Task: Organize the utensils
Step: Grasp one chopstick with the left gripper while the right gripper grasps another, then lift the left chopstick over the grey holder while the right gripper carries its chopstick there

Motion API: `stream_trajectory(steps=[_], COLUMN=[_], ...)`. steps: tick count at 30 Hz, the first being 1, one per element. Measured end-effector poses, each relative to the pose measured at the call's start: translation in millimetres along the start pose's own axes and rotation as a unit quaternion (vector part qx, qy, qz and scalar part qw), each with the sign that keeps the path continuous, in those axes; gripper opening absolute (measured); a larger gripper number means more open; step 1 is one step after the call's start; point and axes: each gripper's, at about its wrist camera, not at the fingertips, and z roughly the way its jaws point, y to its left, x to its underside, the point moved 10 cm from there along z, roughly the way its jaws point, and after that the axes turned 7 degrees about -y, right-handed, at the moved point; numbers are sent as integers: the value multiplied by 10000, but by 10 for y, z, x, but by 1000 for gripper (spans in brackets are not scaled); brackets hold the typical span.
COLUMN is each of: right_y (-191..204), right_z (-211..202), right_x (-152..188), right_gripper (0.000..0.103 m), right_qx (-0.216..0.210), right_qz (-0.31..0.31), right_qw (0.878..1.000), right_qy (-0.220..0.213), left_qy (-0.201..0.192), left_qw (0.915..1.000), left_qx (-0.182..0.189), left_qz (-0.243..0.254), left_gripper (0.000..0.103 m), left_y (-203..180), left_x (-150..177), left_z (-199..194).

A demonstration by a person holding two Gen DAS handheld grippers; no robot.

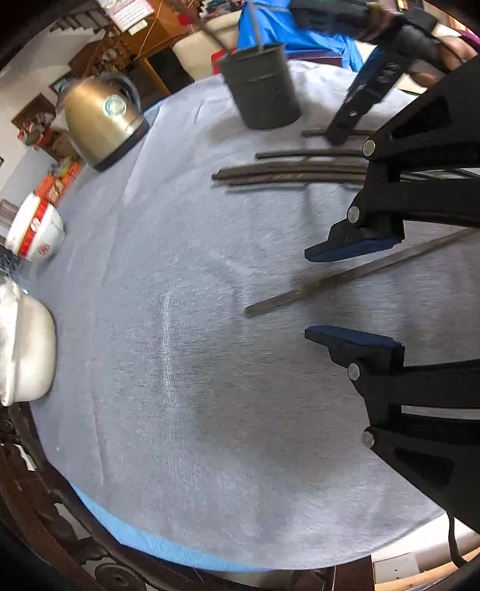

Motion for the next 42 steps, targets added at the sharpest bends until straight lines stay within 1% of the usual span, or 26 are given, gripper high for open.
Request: stream_trajectory(steps=[2,3,4,5,8,10,13,17,19,23,26,29,32,36,42], right_y=[0,0,5,17,86,144,236,337,371,470,567,585,558,452,258], right_z=[-3,-11,-31,-64,-247,-415,-723,-1024,-1169,-1470,-1710,-1983,-2197,-2470,-2926], right_x=[-1,2,3,-6,-69,-137,-239,-324,-349,-412,-467,-539,-628,-748,-938], right_gripper=[9,9,8,8,7,6,6,6,6,7,7,7,7,7,7], right_qx=[17,16,-13,-72,-303,-411,-635,-790,-907,-1161,-1287,-1364,-1383,-1377,-1063], right_qz=[-90,-132,-161,-175,-262,-409,-572,-688,-699,-752,-836,-871,-796,-614,-386], right_qw=[10000,9999,9998,9997,9982,9959,9899,9822,9781,9669,9560,9430,9336,9204,8948], right_qy=[-16,-38,-85,-154,-440,-701,-1131,-1556,-1739,-2145,-2501,-2908,-3210,-3608,-4319], left_qy=[46,-7,-8,8,-50,-229,-561,-1005,-1248,-1606,-1829,-2045,-2224,-2556,-2975], left_qw=[10000,10000,9999,9999,9998,9996,9982,9943,9906,9829,9767,9703,9643,9543,9400], left_qx=[-14,-36,-87,-111,-63,-18,189,298,403,538,643,697,778,816,995], left_qz=[-64,-69,-64,-71,-174,-170,-114,196,398,719,919,1091,1207,1318,1343], left_gripper=[35,30,15,10,9,9,8,6,6,5,5,5,5,5,5], left_y=[-21,-35,-29,-36,-35,-75,-222,-459,-640,-909,-1102,-1265,-1431,-1624,-1942], left_x=[-53,-87,-105,-114,-134,-176,-232,-316,-343,-408,-435,-452,-490,-561,-757], left_z=[100,118,134,152,118,10,-300,-705,-956,-1288,-1500,-1680,-1844,-2048,-2254])
